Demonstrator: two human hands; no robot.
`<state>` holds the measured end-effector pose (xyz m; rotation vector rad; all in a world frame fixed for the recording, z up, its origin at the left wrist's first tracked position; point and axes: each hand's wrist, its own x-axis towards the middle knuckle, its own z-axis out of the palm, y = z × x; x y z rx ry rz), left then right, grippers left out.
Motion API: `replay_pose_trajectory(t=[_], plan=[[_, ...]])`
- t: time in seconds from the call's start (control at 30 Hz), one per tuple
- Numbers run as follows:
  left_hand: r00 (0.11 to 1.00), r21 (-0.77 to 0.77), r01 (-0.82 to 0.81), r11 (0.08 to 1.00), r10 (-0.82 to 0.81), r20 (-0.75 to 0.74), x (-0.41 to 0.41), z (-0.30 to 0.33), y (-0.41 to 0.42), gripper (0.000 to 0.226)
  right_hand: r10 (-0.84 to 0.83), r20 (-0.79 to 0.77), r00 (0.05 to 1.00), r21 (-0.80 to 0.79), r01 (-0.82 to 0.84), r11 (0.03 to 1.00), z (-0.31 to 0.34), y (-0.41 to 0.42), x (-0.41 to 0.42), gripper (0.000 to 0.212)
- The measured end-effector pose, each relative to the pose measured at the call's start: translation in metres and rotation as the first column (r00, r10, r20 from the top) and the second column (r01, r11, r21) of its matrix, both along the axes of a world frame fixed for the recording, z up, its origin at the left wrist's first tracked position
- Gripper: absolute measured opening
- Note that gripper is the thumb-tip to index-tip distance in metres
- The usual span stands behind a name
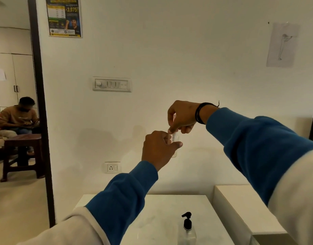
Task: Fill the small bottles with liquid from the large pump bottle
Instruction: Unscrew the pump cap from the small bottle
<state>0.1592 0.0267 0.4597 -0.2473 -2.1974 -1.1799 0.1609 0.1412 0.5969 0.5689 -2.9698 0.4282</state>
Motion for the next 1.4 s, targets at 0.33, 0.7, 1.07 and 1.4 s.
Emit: replay_pose_trajectory(t=[0.33, 0.7, 1.07, 1.4], plan=[[1.0, 0.026, -0.01, 1.0, 0.01, 0.02, 0.001, 0.001, -0.004, 0.038, 0.008, -0.012, 1.0, -0.052, -0.008, 0.999, -0.005, -0.004, -0.003, 0.022], [1.0, 0.017, -0.007, 1.0, 0.007, 0.018, 0.001, -0.004, -0.005, 0.037, -0.054, -0.049, 0.997, 0.025, 0.055, 0.998, -0.007, -0.012, -0.001, 0.033], [0.999, 0.017, -0.015, 1.0, 0.015, 0.034, 0.002, -0.004, -0.004, 0.033, -0.103, -0.123, 0.987, -0.001, 0.103, 0.995, -0.007, -0.01, 0.001, 0.047], [0.999, 0.02, -0.017, 1.0, 0.016, 0.052, 0.003, -0.008, -0.005, 0.033, -0.109, -0.038, 0.993, 0.031, 0.11, 0.993, -0.004, -0.012, 0.003, 0.061]])
